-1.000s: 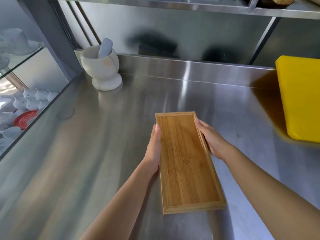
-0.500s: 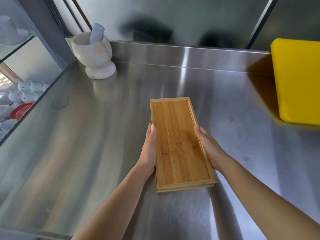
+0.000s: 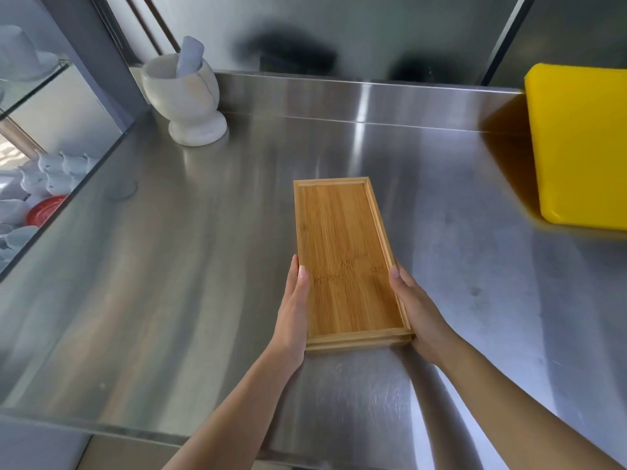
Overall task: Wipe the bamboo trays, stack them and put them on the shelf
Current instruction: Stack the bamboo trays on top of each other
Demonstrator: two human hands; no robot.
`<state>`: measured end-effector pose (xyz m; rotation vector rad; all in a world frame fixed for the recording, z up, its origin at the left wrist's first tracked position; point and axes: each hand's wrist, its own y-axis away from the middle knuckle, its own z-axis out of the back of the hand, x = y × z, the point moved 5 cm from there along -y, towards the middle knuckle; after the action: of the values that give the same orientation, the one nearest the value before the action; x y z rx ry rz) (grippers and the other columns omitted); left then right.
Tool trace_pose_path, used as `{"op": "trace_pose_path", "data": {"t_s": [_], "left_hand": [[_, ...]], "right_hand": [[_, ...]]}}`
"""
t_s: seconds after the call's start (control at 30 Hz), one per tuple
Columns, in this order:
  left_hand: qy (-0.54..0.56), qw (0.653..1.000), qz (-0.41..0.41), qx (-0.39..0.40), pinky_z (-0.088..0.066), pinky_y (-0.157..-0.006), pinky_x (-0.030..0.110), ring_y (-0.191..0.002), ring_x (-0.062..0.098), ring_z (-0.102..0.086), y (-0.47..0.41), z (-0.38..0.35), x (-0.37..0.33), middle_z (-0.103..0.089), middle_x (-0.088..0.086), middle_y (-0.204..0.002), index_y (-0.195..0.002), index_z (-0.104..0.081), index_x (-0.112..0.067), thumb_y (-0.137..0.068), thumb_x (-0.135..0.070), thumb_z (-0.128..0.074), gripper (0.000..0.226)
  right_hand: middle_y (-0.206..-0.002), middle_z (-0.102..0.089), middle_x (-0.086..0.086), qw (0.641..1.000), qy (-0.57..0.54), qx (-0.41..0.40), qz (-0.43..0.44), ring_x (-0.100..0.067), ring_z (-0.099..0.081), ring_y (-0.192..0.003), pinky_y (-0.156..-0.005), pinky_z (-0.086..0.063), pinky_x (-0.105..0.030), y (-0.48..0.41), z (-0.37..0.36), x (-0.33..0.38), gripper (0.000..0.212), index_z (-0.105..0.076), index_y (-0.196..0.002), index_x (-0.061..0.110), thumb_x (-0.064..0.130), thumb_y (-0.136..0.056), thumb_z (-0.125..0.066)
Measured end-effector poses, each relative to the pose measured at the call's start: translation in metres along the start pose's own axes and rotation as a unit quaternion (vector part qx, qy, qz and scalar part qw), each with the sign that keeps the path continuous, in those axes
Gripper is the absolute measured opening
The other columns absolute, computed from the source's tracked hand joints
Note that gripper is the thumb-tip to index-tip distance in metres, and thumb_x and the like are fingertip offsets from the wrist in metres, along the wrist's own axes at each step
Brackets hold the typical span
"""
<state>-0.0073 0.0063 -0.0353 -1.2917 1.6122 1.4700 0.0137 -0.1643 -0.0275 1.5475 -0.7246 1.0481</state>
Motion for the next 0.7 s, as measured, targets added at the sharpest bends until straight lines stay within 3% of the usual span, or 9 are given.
{"op": "trace_pose_path", "data": {"t_s": [0.1, 0.23, 0.33, 0.4, 0.5, 0.63, 0.7], "left_hand": [[-0.008, 1.0, 0.015, 0.002, -0.015, -0.119, 0.043, -0.139, 0.006, -0.023, 0.001, 0.002, -0.002, -0.027, -0.015, -0.152, -0.146, -0.019, -0.038, -0.089, -0.06, -0.034, 0.063], [-0.064, 0.993, 0.101, -0.007, -0.021, -0.116, 0.046, -0.134, 0.011, -0.037, 0.004, 0.021, 0.007, -0.044, -0.015, -0.143, -0.138, -0.037, -0.038, -0.068, -0.078, -0.044, 0.081], [-0.07, 0.983, 0.168, 0.034, -0.014, -0.117, 0.047, -0.139, 0.011, -0.03, 0.014, 0.021, 0.014, -0.038, -0.016, -0.148, -0.138, -0.037, -0.039, -0.063, -0.083, -0.041, 0.087], [-0.063, 0.98, 0.184, 0.034, -0.007, -0.119, 0.045, -0.143, 0.013, -0.02, 0.018, 0.016, 0.016, -0.026, -0.014, -0.154, -0.144, -0.028, -0.034, -0.077, -0.073, -0.038, 0.078], [-0.04, 0.98, 0.193, 0.026, -0.005, -0.117, 0.042, -0.145, 0.017, -0.011, 0.027, 0.004, 0.009, -0.014, -0.008, -0.157, -0.148, -0.014, -0.027, -0.09, -0.059, -0.038, 0.071], [0.003, 0.982, 0.185, -0.02, -0.009, -0.118, 0.044, -0.144, 0.02, -0.015, 0.023, 0.008, 0.006, -0.019, -0.003, -0.157, -0.148, -0.018, -0.021, -0.088, -0.053, -0.047, 0.074], [-0.004, 0.985, 0.172, -0.03, -0.019, -0.115, 0.051, -0.14, 0.024, -0.028, 0.025, 0.012, -0.006, -0.032, -0.002, -0.152, -0.145, -0.03, -0.021, -0.076, -0.055, -0.057, 0.081]], "right_hand": [[-0.146, -0.04, 0.008, 1.0, -0.014, 0.001, 0.005, -0.013, -0.036, -0.135, -0.116, -0.025, -0.048, 0.001, 0.003, 0.0, 0.094, -0.033, -0.137, 0.038, 0.085, -0.057, -0.05], [-0.132, -0.057, 0.002, 0.999, -0.037, -0.012, -0.014, -0.014, -0.051, -0.123, -0.112, -0.032, -0.044, 0.014, 0.013, -0.001, 0.065, -0.049, -0.13, 0.026, 0.066, -0.079, -0.042], [-0.127, -0.061, 0.001, 0.997, -0.066, -0.013, -0.039, -0.012, -0.054, -0.119, -0.112, -0.032, -0.038, 0.025, 0.014, -0.007, 0.057, -0.054, -0.126, 0.02, 0.056, -0.084, -0.039], [-0.131, -0.058, 0.004, 0.995, -0.089, -0.01, -0.05, -0.011, -0.052, -0.122, -0.113, -0.029, -0.038, 0.028, 0.008, -0.012, 0.069, -0.051, -0.129, 0.022, 0.064, -0.074, -0.048], [-0.145, -0.042, 0.009, 0.994, -0.086, -0.026, -0.062, -0.011, -0.034, -0.135, -0.118, -0.016, -0.043, 0.027, 0.001, -0.018, 0.102, -0.04, -0.136, 0.028, 0.082, -0.051, -0.057], [-0.147, -0.039, 0.01, 0.99, -0.128, -0.011, -0.052, -0.011, -0.03, -0.137, -0.119, -0.013, -0.044, 0.026, -0.004, -0.01, 0.115, -0.04, -0.136, 0.03, 0.083, -0.037, -0.064], [-0.147, -0.039, 0.011, 0.989, -0.139, 0.003, -0.039, -0.01, -0.028, -0.138, -0.119, -0.012, -0.044, 0.028, -0.006, -0.004, 0.112, -0.039, -0.136, 0.03, 0.081, -0.04, -0.066]]}}
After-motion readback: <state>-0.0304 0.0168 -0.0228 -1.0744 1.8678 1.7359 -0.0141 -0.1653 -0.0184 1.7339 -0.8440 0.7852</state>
